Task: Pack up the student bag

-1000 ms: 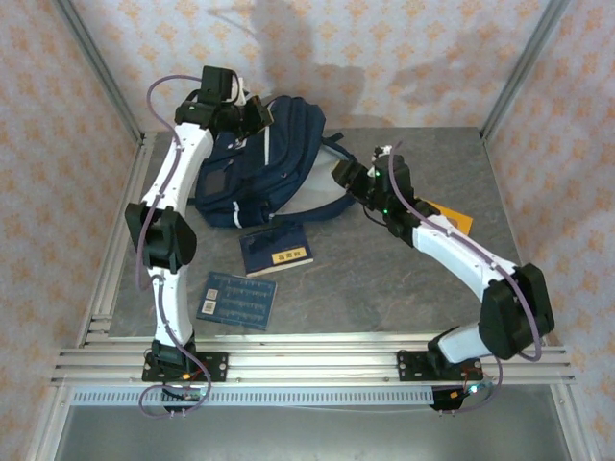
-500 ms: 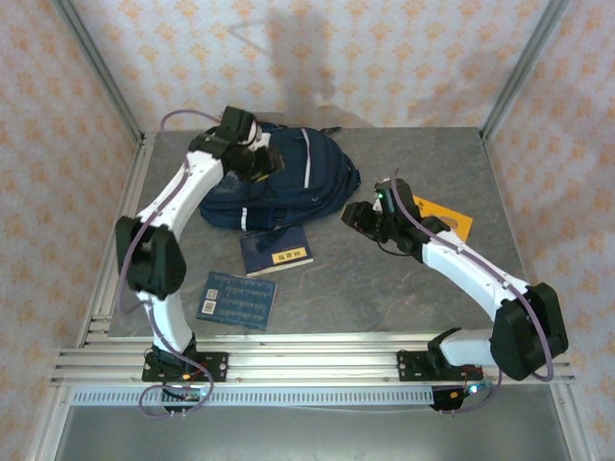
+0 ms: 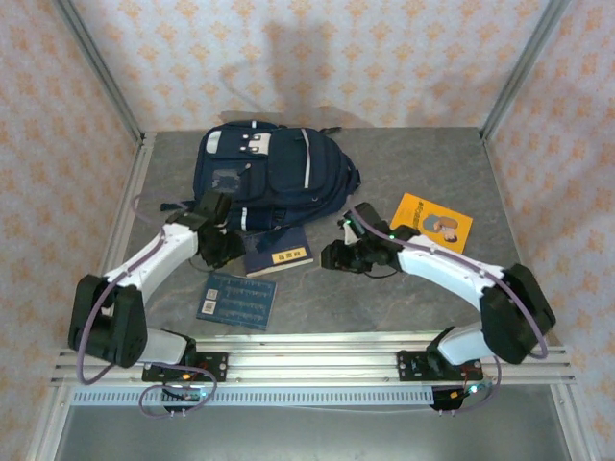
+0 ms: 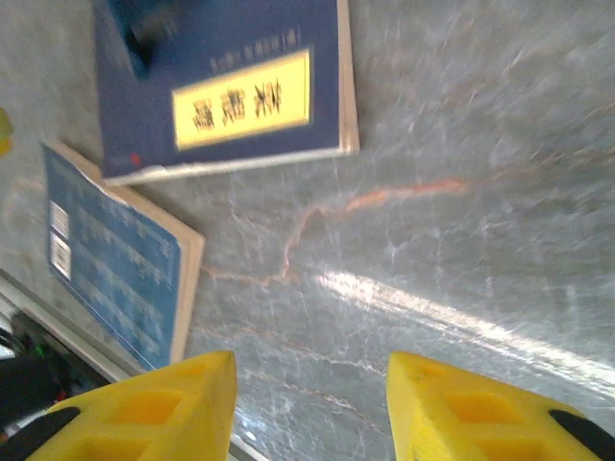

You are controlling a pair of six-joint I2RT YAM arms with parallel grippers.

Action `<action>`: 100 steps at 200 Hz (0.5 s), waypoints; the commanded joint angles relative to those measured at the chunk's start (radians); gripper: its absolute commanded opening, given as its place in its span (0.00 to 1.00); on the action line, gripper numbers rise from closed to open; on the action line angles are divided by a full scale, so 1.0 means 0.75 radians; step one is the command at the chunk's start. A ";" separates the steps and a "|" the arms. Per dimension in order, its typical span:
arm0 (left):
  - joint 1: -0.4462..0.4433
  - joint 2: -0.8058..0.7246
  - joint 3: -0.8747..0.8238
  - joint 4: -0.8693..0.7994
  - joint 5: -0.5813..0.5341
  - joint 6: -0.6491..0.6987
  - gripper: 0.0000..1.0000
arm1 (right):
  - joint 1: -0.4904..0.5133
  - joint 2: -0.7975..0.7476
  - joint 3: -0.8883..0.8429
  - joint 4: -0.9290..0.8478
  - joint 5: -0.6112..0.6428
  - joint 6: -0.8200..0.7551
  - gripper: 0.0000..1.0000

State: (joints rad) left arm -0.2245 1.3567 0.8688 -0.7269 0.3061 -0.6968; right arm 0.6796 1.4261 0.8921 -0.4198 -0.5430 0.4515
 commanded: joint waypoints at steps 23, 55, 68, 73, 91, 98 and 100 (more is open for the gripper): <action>-0.046 -0.193 -0.336 0.166 0.003 -0.271 0.21 | 0.003 0.060 0.038 -0.073 0.021 -0.035 0.44; -0.172 -0.240 -0.512 0.390 0.027 -0.441 0.20 | 0.002 0.047 0.045 -0.103 0.065 -0.054 0.44; -0.251 -0.240 -0.534 0.478 -0.011 -0.500 0.20 | 0.002 0.040 0.034 -0.098 0.070 -0.051 0.44; -0.281 -0.223 -0.538 0.513 -0.018 -0.520 0.20 | 0.002 0.040 0.030 -0.095 0.071 -0.047 0.44; -0.365 -0.113 -0.537 0.682 -0.003 -0.585 0.20 | 0.002 0.028 0.023 -0.104 0.111 -0.040 0.44; -0.403 -0.061 -0.523 0.762 0.013 -0.597 0.20 | 0.002 0.023 0.023 -0.116 0.143 -0.040 0.44; -0.415 -0.044 -0.516 0.785 0.020 -0.596 0.20 | 0.002 0.020 0.025 -0.122 0.156 -0.040 0.44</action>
State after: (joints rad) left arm -0.4564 1.2083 0.4927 -0.3794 0.3088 -1.0454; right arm 0.6819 1.4742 0.8997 -0.4660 -0.5087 0.4320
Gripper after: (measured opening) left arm 0.198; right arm 0.442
